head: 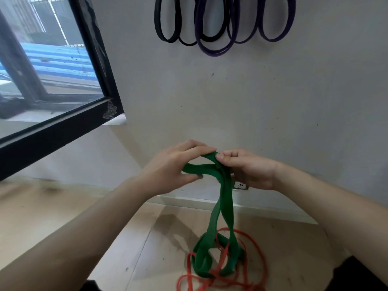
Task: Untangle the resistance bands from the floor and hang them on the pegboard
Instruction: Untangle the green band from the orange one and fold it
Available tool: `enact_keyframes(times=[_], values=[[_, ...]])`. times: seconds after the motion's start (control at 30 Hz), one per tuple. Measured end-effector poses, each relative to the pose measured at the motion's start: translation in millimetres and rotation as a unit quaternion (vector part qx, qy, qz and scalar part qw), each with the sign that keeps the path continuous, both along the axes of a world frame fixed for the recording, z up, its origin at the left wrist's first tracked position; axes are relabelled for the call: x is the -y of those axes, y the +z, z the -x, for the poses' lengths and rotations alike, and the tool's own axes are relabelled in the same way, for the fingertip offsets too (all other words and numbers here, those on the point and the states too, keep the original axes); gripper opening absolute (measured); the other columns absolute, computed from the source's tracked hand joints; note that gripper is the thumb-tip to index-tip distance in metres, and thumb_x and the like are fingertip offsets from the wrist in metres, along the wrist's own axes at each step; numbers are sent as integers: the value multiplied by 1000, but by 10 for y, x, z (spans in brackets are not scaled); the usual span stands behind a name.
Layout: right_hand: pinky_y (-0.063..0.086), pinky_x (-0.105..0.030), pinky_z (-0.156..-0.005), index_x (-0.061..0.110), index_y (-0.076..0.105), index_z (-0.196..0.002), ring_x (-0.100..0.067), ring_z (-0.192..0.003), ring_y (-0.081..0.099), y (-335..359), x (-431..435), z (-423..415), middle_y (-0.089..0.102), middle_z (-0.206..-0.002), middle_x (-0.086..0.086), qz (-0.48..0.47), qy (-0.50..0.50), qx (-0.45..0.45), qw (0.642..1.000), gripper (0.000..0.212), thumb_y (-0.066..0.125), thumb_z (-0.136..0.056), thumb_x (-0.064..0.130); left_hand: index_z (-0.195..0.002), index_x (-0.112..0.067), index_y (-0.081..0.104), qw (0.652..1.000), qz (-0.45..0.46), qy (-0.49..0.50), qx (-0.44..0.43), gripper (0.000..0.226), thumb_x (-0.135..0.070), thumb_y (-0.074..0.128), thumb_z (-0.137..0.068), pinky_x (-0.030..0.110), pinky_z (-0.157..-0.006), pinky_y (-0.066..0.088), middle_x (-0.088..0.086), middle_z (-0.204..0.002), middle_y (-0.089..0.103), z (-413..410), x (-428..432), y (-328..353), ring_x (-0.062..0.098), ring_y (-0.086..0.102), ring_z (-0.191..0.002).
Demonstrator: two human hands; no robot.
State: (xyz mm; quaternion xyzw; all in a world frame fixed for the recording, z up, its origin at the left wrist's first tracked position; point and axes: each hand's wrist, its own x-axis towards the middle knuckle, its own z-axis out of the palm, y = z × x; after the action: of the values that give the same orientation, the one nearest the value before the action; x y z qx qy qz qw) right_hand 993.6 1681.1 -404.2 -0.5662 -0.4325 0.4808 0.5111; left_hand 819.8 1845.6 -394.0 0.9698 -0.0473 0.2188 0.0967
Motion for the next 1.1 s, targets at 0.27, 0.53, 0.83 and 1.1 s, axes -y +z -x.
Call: enact_keyframes(times=[0.27,0.53,0.83,1.1], values=[[43,-47,-106,20,72,-98,-19,-105,65,-131,77,-41,72,-103,1,86,96,-10,992,28,55,-94,41,-117,-20,75,993,-77,-19,83,26,-28,59,-97,43,-75,55,-4,-111,72,-20,-124,45,22,66,-96],[44,-56,-108,10,61,-112,-38,-117,63,-329,127,-121,69,-97,0,110,96,-34,989,43,52,-93,48,-114,-28,74,992,64,70,85,24,-31,65,-91,42,-80,55,-13,-108,70,166,-423,7,12,66,-98],[45,-37,-64,8,59,-93,-17,-71,52,-12,274,-251,50,-78,-2,48,-13,321,946,37,87,-74,22,-109,-37,73,990,93,102,19,28,-49,58,-89,35,-75,55,-22,-97,68,232,-425,-68,6,65,-86],[54,-50,-68,-1,57,-93,-31,-71,64,45,199,-123,58,-78,-18,-18,-74,335,939,34,84,-77,12,-133,-37,54,981,41,185,-39,64,-44,80,-75,30,-80,43,-21,-112,64,182,-251,-38,10,59,-104]])
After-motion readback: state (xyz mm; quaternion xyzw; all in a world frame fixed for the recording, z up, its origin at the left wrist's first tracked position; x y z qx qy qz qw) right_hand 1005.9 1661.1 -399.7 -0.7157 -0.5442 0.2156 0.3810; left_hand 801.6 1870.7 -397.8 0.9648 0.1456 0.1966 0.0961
